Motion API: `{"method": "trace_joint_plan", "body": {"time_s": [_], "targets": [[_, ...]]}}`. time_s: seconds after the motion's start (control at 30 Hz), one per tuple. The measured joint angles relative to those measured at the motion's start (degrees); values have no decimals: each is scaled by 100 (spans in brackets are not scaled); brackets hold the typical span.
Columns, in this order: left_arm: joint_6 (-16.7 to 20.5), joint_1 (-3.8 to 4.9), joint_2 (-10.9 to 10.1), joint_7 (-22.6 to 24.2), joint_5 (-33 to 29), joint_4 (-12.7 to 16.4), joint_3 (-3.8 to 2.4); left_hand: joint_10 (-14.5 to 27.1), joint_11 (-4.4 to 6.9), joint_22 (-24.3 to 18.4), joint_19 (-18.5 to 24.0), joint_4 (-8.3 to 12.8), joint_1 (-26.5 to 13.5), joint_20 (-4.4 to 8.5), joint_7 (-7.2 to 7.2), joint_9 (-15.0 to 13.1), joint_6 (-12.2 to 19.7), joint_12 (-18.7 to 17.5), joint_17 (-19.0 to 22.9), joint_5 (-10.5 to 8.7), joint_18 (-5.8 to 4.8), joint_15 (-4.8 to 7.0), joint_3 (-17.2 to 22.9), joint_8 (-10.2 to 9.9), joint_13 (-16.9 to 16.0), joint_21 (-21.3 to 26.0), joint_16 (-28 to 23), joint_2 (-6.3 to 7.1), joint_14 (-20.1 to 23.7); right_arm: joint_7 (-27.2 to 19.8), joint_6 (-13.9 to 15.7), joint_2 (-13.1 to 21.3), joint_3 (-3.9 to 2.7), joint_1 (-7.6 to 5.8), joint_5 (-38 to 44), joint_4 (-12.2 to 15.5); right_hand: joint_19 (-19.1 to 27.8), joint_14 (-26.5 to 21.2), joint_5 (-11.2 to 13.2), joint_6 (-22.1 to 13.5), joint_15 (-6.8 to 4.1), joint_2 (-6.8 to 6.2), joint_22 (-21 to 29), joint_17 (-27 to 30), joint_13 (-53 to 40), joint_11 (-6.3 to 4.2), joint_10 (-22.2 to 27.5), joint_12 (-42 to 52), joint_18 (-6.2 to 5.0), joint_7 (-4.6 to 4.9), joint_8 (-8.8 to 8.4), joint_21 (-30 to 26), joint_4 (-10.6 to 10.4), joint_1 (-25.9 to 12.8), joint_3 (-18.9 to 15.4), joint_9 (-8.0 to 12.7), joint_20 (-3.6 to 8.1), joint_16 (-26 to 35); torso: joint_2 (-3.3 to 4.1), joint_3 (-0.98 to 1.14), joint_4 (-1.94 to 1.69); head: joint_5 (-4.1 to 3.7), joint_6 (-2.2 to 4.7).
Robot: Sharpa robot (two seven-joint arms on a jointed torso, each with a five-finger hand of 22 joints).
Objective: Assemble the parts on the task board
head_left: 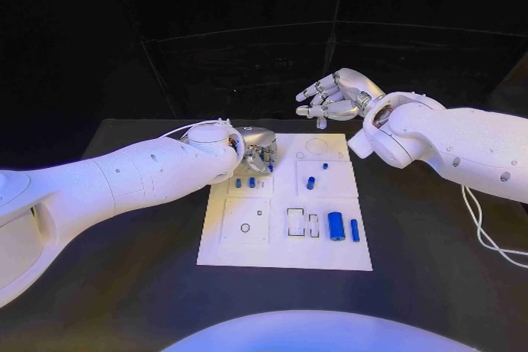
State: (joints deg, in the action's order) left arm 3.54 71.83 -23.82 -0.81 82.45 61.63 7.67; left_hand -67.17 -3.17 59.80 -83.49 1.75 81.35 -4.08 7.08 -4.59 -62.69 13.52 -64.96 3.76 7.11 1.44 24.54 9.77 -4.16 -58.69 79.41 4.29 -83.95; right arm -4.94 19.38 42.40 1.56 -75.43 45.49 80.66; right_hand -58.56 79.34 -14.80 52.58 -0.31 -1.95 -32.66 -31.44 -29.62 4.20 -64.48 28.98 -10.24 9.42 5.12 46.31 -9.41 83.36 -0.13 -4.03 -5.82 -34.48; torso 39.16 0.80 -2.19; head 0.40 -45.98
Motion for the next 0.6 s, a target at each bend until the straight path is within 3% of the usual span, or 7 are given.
{"method": "trace_joint_plan", "body": {"time_s": [0.3, 0.6], "targets": [[176, -26, -220, 75, -53, 232, 7, -20, -20, 53, 0, 21, -45, 0, 0, 0, 0, -76, 4, -1, 0, 0, 24, -3, 0, -52, -1, -13, 0, -3, -2, 4, 0, 0, 0, -2, 0, 0, 0, 0, 0, 0, -1, 1, 0, 0, 0, 0, 0, 0, 0, 0, 0, 0, 0, 0, 0, 0, 0, -1, -8, -1, 19], [296, -25, -530, 189, -230, 468, -244, -20, -20, 111, 1, 38, -91, -1, 19, 0, -18, -154, 30, 0, 0, 0, 70, -45, 6, -88, -1, 33, 0, -6, -5, 5, 0, 1, 0, -17, 0, 0, 0, 0, 0, 0, -1, 1, -1, 0, 0, 0, 0, 0, 0, 0, 0, 0, 0, 0, 0, 0, -3, -1, -14, 16, 65]]}}
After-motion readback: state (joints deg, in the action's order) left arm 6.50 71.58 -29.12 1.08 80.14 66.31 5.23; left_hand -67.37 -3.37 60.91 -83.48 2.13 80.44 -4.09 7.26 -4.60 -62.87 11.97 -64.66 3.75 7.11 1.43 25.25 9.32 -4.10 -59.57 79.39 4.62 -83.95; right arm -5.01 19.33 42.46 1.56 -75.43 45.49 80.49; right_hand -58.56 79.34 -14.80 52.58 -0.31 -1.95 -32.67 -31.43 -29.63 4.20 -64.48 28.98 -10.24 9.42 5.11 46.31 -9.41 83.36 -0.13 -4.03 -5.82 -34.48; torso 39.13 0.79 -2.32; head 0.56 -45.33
